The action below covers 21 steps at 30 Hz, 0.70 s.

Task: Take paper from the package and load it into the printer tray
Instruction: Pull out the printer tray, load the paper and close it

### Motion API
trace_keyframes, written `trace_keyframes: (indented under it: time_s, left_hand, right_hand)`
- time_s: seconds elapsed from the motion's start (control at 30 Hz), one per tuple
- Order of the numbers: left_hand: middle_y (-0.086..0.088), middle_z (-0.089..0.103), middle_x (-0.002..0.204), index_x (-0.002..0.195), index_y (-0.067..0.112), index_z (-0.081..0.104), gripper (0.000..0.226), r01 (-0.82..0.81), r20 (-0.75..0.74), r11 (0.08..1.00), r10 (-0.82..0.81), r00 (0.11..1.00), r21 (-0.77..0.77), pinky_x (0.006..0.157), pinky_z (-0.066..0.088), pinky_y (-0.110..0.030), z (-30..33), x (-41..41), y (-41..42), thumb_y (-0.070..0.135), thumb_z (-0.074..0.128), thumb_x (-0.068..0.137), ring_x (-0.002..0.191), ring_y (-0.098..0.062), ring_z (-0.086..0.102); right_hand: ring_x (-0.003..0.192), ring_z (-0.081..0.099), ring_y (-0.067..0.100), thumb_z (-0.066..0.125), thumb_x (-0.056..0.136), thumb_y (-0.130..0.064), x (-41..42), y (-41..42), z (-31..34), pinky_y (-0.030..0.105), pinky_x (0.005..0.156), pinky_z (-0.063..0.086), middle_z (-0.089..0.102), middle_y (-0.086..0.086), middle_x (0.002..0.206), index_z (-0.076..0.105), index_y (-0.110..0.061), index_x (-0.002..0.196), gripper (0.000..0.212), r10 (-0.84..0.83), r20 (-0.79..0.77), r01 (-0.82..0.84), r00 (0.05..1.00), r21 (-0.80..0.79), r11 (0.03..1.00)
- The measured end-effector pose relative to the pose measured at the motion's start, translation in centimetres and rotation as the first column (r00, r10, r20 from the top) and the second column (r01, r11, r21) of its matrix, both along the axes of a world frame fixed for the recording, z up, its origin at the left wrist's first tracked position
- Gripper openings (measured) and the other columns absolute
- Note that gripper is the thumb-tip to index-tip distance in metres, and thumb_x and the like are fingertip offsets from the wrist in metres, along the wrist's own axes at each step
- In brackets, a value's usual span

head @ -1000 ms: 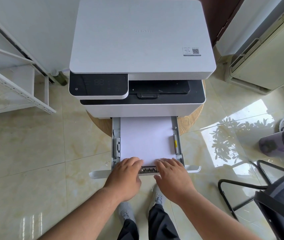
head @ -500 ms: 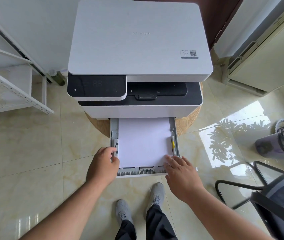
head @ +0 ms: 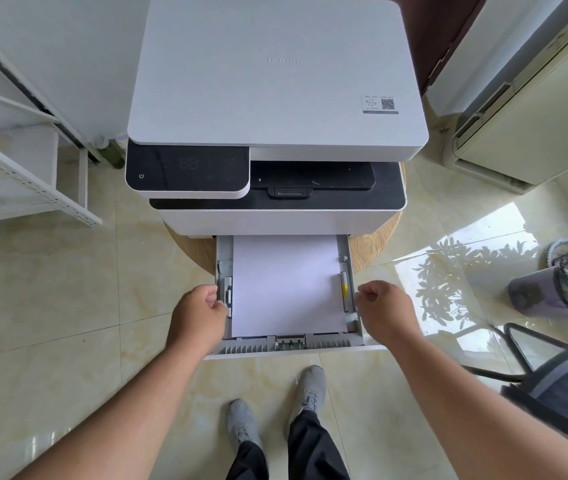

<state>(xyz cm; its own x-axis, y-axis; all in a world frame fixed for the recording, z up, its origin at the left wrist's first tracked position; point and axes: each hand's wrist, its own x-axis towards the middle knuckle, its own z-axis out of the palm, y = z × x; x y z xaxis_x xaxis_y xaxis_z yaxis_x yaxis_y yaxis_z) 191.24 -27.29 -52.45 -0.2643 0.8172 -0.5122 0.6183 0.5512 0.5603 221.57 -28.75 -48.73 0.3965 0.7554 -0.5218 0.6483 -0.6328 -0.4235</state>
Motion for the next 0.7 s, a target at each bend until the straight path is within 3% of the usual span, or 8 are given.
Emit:
trace_keyframes:
  time_s: [0.13,0.27,0.3,0.37,0.43,0.7]
  left_hand:
    - [0.002,0.071,0.121,0.121,0.025,0.074,0.030,0.033,-0.074,0.999,-0.032,0.997,0.013,0.093,0.057,-0.037,0.2,0.1,0.7,0.017,0.059,0.096,0.103,-0.022,0.069]
    - [0.009,0.063,0.084,0.087,0.034,0.057,0.014,0.020,-0.071,1.000,-0.022,0.997,-0.022,0.082,0.059,-0.040,0.0,0.7,1.3,0.023,0.063,0.094,0.077,-0.022,0.064]
    - [0.007,0.058,0.075,0.078,0.032,0.052,0.019,0.032,-0.088,0.999,-0.034,0.995,-0.024,0.071,0.056,-0.036,-0.3,0.8,1.4,0.023,0.063,0.091,0.067,-0.023,0.056]
    - [0.000,0.041,0.061,0.064,0.022,0.040,0.031,0.070,-0.131,0.997,-0.073,0.989,-0.024,0.058,0.032,-0.031,-0.5,1.1,1.5,0.018,0.061,0.087,0.059,-0.025,0.035]
    - [-0.003,0.032,0.059,0.062,0.019,0.034,0.035,0.082,-0.145,0.996,-0.085,0.986,-0.023,0.061,0.023,-0.031,-0.4,1.2,1.6,0.011,0.059,0.085,0.062,-0.025,0.026]
    - [-0.001,0.026,0.058,0.060,0.019,0.028,0.039,0.112,-0.127,0.993,-0.106,0.986,0.039,0.061,0.019,-0.031,0.0,1.5,1.5,0.004,0.055,0.084,0.063,-0.023,0.021]
  right_hand:
    - [0.049,0.047,0.020,0.052,0.091,-0.019,-0.8,1.8,-0.9,0.023,0.046,0.035,0.053,-0.003,0.051,0.051,-0.015,0.057,0.034,0.032,0.050,-0.030,0.998,-0.036,0.999]
    - [0.049,0.043,0.023,0.056,0.087,-0.017,-1.2,2.2,-1.8,0.026,0.048,0.033,0.050,0.001,0.049,0.047,-0.015,0.057,0.031,0.070,0.065,-0.065,0.995,-0.069,0.995]
    - [0.048,0.042,0.023,0.056,0.087,-0.016,-1.2,2.3,-1.8,0.026,0.048,0.032,0.049,0.001,0.049,0.046,-0.015,0.057,0.031,0.082,0.069,-0.077,0.994,-0.074,0.994]
    - [0.046,0.042,0.022,0.055,0.087,-0.015,-1.3,2.4,-1.8,0.025,0.046,0.030,0.048,0.000,0.048,0.044,-0.014,0.057,0.032,0.109,0.088,-0.102,0.990,-0.084,0.991]
    - [0.046,0.041,0.022,0.055,0.088,-0.016,-1.2,2.4,-1.9,0.025,0.046,0.030,0.046,-0.001,0.047,0.043,-0.014,0.056,0.034,0.125,0.108,-0.115,0.986,-0.087,0.990]
    - [0.048,0.042,0.022,0.055,0.089,-0.016,-1.2,2.5,-2.0,0.025,0.044,0.031,0.049,0.001,0.051,0.046,-0.014,0.056,0.034,0.130,0.139,-0.120,0.982,-0.079,0.990]
